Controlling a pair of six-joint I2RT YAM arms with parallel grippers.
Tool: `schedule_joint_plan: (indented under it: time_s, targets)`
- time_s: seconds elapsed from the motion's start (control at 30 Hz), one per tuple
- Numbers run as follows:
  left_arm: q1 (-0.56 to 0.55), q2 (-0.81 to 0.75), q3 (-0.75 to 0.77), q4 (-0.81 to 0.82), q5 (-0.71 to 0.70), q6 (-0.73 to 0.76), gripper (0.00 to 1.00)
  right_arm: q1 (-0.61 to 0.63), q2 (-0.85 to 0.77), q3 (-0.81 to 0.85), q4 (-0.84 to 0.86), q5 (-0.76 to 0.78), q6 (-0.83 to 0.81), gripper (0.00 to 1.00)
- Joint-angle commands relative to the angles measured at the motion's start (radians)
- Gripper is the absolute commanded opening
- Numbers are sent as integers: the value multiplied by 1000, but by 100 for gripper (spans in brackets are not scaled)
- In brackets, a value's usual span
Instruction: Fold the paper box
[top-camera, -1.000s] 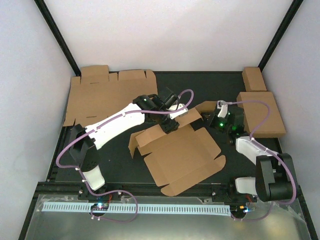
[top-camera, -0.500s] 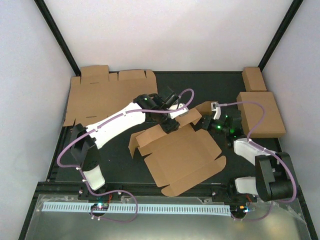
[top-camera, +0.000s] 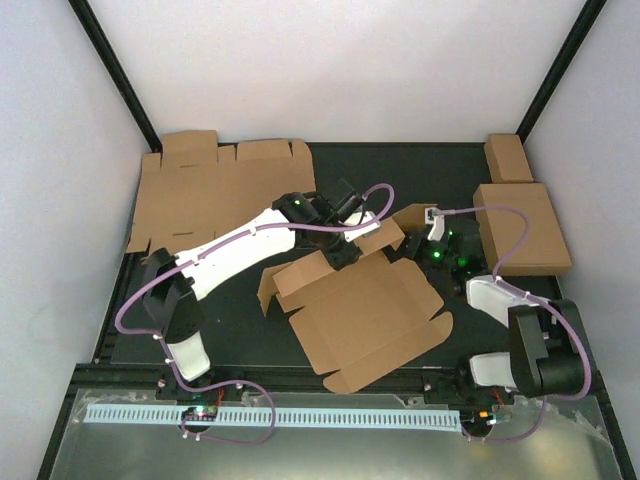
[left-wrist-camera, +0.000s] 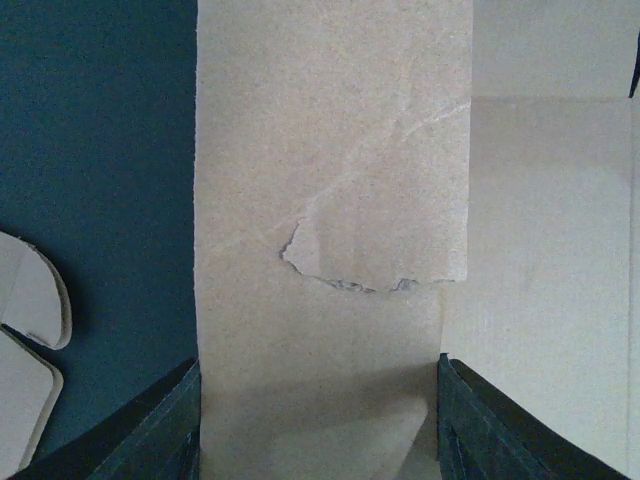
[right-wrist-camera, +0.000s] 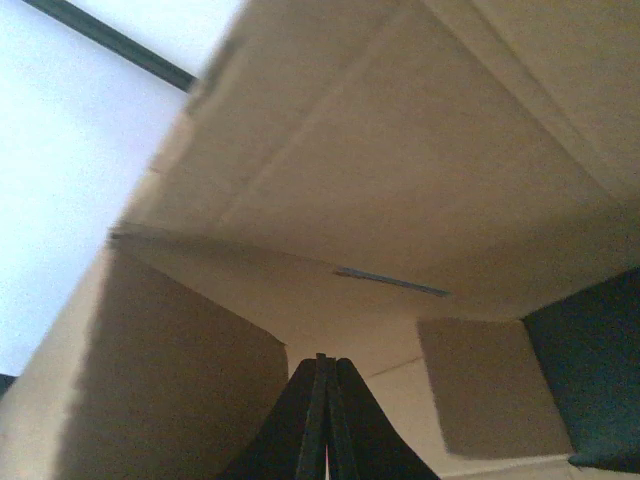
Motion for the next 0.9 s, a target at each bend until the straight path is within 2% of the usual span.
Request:
schedule_joint_plan:
  time_s: [0.0, 0.27, 0.47, 0.63, 0.7, 0.8, 0.87]
  targets:
    - [-18, 53, -15, -117, 52, -20, 54, 2, 8, -7, -42, 69, -54, 2]
    - [-18, 56, -8, -116, 49, -20, 54, -41, -41, 3, -149, 130, -114, 3]
    - [-18, 60, -12, -112, 49, -17, 54, -95, -123, 39, -291, 211, -205, 4]
    - [-18, 63, -9, -107, 49, -14, 54, -130, -175, 69, -362, 261, -257, 8]
    - [-17, 66, -6, -107, 49, -13, 54, -134, -181, 91, -392, 299, -280, 12]
    - [-17, 70, 3, -108, 49, -10, 54, -135, -186, 94, -402, 371, -323, 23]
    - [-16, 65, 2, -102, 54, -7, 54, -134, -225, 55, -333, 370, -371, 35]
